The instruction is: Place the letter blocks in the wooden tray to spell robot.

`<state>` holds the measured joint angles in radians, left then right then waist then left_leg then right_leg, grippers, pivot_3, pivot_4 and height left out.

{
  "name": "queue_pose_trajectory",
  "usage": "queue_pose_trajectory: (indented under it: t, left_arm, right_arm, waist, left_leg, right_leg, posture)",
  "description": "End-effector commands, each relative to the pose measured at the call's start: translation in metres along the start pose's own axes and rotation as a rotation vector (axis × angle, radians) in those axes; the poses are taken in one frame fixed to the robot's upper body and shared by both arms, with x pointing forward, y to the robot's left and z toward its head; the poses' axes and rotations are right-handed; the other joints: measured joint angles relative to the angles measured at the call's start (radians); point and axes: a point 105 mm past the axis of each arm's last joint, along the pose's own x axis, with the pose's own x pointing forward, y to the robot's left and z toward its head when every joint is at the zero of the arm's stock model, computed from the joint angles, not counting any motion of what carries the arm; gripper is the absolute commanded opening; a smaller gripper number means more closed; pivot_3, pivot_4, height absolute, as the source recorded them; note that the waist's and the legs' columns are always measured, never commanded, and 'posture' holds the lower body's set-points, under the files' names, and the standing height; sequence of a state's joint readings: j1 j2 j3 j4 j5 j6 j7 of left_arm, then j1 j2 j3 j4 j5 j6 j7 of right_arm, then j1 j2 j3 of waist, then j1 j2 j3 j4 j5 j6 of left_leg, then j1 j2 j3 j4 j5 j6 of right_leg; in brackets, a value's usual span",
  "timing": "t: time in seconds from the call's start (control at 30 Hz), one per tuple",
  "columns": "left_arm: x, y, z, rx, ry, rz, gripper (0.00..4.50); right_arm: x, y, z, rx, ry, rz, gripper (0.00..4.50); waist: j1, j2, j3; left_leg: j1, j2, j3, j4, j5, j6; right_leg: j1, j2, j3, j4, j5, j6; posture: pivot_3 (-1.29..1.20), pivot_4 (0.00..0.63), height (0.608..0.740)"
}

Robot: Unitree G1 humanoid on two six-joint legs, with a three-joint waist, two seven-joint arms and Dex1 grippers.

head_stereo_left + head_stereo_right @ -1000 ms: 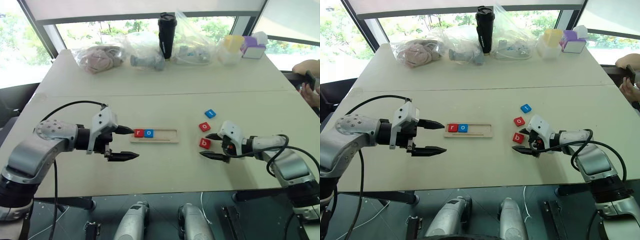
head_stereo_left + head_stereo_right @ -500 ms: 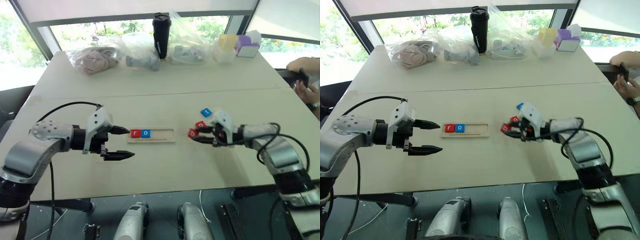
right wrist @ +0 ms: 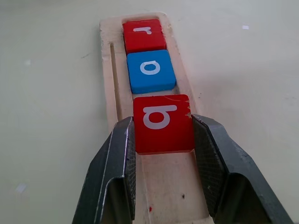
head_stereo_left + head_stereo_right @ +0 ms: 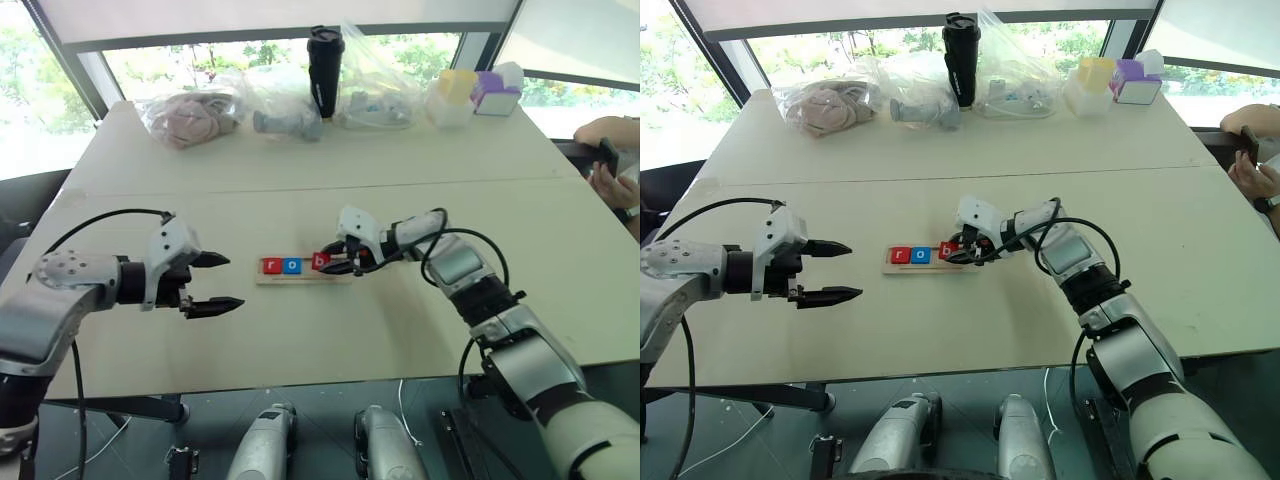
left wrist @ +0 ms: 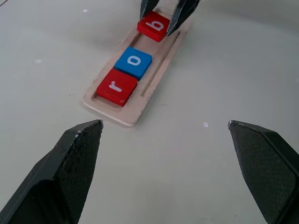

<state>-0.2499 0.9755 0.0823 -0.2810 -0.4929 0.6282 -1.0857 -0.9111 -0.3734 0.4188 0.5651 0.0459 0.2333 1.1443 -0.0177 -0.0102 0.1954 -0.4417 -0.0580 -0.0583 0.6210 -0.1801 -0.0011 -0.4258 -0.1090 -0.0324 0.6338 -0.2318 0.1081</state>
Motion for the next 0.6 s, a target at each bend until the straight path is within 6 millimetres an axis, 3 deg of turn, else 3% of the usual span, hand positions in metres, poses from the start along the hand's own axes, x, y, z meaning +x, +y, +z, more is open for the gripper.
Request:
queue_pose_trajectory:
  t: [0.03,0.6]
  left_arm:
    - [-0.007,0.0,0.01,0.029,-0.028,0.025,4.5]
    - [-0.003,-0.001,0.009,0.019,-0.04,0.061,4.5]
  right_arm:
    - [-0.001,-0.006,0.01,-0.057,-0.011,0.0,1.16]
    - [0.019,-0.007,0.02,-0.069,-0.027,0.036,1.16]
  waist:
    - [0.002,0.0,0.0]
    - [-0.003,0.0,0.0]
  left_leg:
    - [0.0,0.0,0.0,0.0,0.0,0.0]
    - [0.002,0.004,0.0,-0.002,0.003,-0.005]
  right_leg:
    - [0.0,0.0,0.0,0.0,0.0,0.0]
    - [-0.001,0.007,0.002,0.0,0.004,-0.006]
  posture:
    - [0.0,0.15,0.74]
    - [0.0,0.15,0.74]
